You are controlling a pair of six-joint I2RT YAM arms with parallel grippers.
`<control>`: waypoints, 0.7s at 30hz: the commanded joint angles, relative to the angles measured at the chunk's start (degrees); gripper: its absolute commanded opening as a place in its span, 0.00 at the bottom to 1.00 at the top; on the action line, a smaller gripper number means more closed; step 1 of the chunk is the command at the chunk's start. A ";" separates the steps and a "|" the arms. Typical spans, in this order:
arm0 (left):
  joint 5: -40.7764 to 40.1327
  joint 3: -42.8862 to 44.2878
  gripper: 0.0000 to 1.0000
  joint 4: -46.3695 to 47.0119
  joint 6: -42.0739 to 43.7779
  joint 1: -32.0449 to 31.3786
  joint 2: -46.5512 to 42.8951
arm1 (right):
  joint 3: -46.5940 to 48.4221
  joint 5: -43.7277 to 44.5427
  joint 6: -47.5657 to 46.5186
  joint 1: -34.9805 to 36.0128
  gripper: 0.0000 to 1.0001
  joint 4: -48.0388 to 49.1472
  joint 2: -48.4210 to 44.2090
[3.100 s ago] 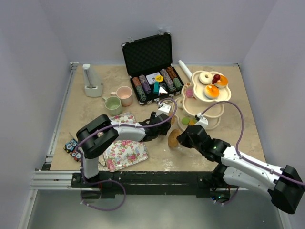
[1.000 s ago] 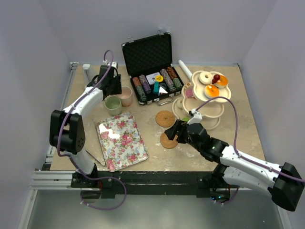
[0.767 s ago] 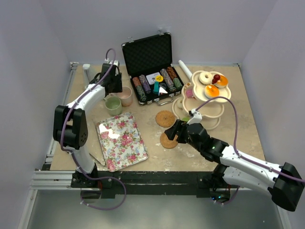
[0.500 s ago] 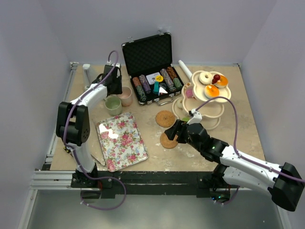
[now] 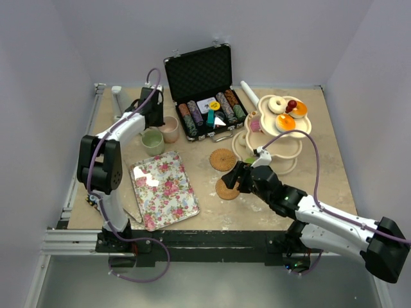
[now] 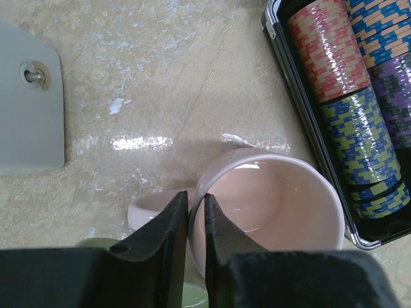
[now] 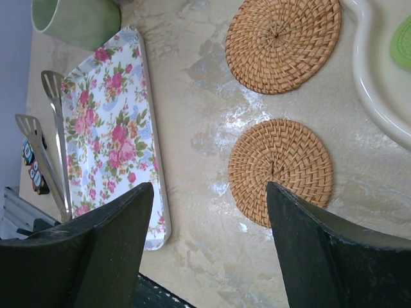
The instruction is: Serve the afternoon tea
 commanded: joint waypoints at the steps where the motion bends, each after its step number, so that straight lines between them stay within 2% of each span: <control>1: 1.88 0.75 0.13 1.97 1.18 -0.27 -0.38 | 0.94 -0.63 0.23 0.14 0.75 1.78 0.26; 6: 3.28 -0.75 0.00 3.82 2.05 -0.36 -1.96 | 1.29 -0.37 0.15 0.14 0.75 1.60 0.53; 12: 6.89 -2.33 0.00 5.84 4.08 -0.36 -4.86 | 3.22 1.91 -0.21 0.14 0.75 -1.47 0.35; 21: 7.42 -6.45 0.00 8.57 3.90 -0.71 -13.47 | 5.95 5.25 -0.91 0.14 0.75 -4.90 -1.49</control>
